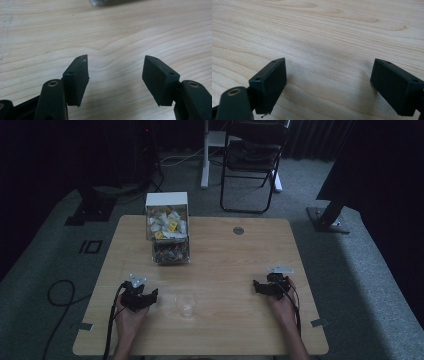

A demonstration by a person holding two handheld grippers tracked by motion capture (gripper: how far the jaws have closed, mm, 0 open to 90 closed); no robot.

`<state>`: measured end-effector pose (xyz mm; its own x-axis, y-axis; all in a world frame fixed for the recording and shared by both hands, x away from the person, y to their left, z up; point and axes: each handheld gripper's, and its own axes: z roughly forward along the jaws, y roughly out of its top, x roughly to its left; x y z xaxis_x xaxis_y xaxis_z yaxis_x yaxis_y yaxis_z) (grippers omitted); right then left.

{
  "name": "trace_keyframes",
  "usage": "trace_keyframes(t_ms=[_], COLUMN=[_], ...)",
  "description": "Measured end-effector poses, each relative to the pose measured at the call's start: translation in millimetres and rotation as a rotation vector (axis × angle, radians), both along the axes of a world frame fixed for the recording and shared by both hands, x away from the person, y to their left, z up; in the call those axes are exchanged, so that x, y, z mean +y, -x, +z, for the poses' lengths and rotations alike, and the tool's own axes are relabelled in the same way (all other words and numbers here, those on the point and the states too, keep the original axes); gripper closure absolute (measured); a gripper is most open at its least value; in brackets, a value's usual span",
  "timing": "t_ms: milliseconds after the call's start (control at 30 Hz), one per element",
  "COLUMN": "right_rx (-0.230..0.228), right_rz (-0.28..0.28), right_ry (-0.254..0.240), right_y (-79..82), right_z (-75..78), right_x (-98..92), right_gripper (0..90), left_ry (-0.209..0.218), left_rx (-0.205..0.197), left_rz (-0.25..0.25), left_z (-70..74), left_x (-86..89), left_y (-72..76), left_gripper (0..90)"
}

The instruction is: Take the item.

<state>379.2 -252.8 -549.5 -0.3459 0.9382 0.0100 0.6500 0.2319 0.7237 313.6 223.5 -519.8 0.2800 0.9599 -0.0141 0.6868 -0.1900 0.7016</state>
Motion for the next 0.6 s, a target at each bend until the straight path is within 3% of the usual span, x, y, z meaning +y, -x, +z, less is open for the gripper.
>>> trace_keyframes(t_ms=[600], right_rx=[0.000], right_rz=[0.000], right_ry=[-0.001], right_y=[0.0], right_z=[-0.1], right_x=[0.0], right_gripper=[13.2], left_ry=[-0.003], left_rx=[-0.076], left_rz=[-0.021], left_z=[18.5], left_x=[-7.6], left_y=[-3.4], left_gripper=[38.9])
